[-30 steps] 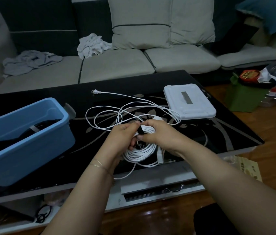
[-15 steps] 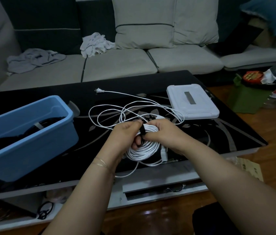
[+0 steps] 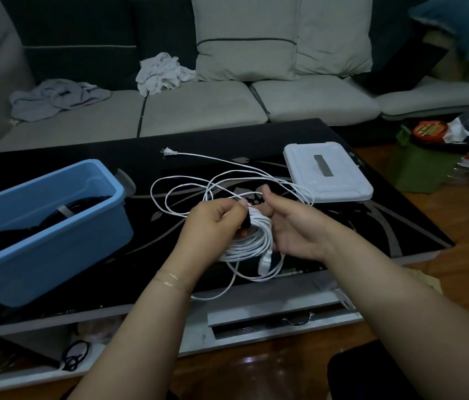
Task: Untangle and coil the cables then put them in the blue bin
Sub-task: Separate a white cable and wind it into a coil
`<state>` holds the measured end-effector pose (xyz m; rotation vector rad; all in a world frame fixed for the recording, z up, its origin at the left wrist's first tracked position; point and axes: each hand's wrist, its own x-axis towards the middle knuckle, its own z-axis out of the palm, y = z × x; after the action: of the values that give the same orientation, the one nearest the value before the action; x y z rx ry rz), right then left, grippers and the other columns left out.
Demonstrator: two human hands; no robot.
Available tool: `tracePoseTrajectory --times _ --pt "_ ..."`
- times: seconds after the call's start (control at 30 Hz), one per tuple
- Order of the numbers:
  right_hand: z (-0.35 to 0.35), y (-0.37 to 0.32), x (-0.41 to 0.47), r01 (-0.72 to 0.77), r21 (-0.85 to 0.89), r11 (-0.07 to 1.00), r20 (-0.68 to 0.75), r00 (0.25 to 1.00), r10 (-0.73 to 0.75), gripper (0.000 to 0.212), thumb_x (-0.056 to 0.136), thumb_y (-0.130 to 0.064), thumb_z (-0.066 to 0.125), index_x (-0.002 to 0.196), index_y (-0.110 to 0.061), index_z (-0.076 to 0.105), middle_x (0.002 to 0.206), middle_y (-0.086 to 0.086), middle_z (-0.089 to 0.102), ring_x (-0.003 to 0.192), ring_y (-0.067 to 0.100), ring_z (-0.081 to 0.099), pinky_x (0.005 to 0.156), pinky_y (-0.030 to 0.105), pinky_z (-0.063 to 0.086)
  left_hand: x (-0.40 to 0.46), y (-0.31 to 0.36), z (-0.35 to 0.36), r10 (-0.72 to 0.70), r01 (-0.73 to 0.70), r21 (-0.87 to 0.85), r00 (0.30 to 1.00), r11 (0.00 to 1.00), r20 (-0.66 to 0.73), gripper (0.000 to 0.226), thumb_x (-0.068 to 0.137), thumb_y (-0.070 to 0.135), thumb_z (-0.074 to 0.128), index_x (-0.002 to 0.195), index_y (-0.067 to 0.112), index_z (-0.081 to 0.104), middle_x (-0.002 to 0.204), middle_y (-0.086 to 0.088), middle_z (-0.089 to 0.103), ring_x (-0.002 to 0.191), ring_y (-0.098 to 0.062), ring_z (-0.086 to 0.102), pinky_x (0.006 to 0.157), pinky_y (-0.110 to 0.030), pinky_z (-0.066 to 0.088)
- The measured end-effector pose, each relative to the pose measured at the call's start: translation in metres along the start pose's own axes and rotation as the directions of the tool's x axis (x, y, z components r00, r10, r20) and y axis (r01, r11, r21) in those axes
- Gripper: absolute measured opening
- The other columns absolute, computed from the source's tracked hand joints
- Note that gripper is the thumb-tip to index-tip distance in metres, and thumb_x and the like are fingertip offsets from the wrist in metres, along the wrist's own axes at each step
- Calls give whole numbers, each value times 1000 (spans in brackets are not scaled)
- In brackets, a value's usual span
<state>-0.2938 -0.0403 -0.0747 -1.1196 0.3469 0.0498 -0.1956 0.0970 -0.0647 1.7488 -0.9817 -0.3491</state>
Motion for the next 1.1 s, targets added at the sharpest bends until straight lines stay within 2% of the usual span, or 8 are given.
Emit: tracePoseTrajectory --times 0.17,0.3,0.43,0.53,0.77,0.9,1.0,1.1 --pt "10 6 10 -44 155 987 -114 992 62 19 72 -9 62 86 3 66 79 17 70 70 23 70 65 32 60 -8 -5 11 217 -241 390 971 889 105 28 91 44 48 73 26 62 47 12 46 49 -5 42 48 -21 27" --pt "7 -1 11 -9 102 995 -162 987 26 24 84 12 49 99 4 66 74 18 68 62 21 68 57 27 58 -9 -2 11 354 -373 468 926 801 131 34 93 30 54 61 24 48 47 9 32 50 -11 35 51 -29 22" --pt "10 1 16 183 53 982 -253 953 -164 31 87 7 56 117 7 60 79 13 69 67 16 67 61 23 57 -9 1 10 374 -369 470 923 802 87 34 95 28 50 62 25 41 44 12 27 46 -12 31 52 -27 17" --pt "12 3 17 328 -132 935 -311 882 -353 27 86 3 61 113 -3 64 66 0 68 64 7 66 62 17 52 -10 1 11 352 -347 463 933 816 78 30 98 24 50 68 19 52 43 12 29 46 -15 34 54 -22 19" --pt "17 6 15 218 -327 919 -408 845 -346 34 85 9 59 112 -10 64 48 -7 56 50 0 59 53 13 47 -14 3 15 345 -383 508 923 771 172 29 97 20 53 72 27 42 48 12 30 50 -14 33 62 -29 16" --pt "20 4 13 261 -502 825 -391 782 -486 32 86 7 60 107 -17 60 55 2 51 51 6 53 57 18 48 -15 0 17 338 -383 498 923 778 183 19 98 19 51 82 16 60 46 12 26 48 -15 30 61 -30 21" --pt "19 2 12 202 -344 917 -490 794 -359 36 82 8 62 106 -18 61 72 8 61 58 11 58 54 20 49 -16 0 20 340 -383 547 923 744 182 18 100 23 48 92 16 63 47 11 29 52 -25 45 63 -32 27" --pt "19 0 12 128 -122 984 -544 821 -174 44 78 11 62 113 -15 59 84 14 61 50 11 59 43 17 45 -17 0 22 339 -378 586 923 717 181 25 100 26 44 109 20 66 56 2 53 64 -27 57 71 -34 36"
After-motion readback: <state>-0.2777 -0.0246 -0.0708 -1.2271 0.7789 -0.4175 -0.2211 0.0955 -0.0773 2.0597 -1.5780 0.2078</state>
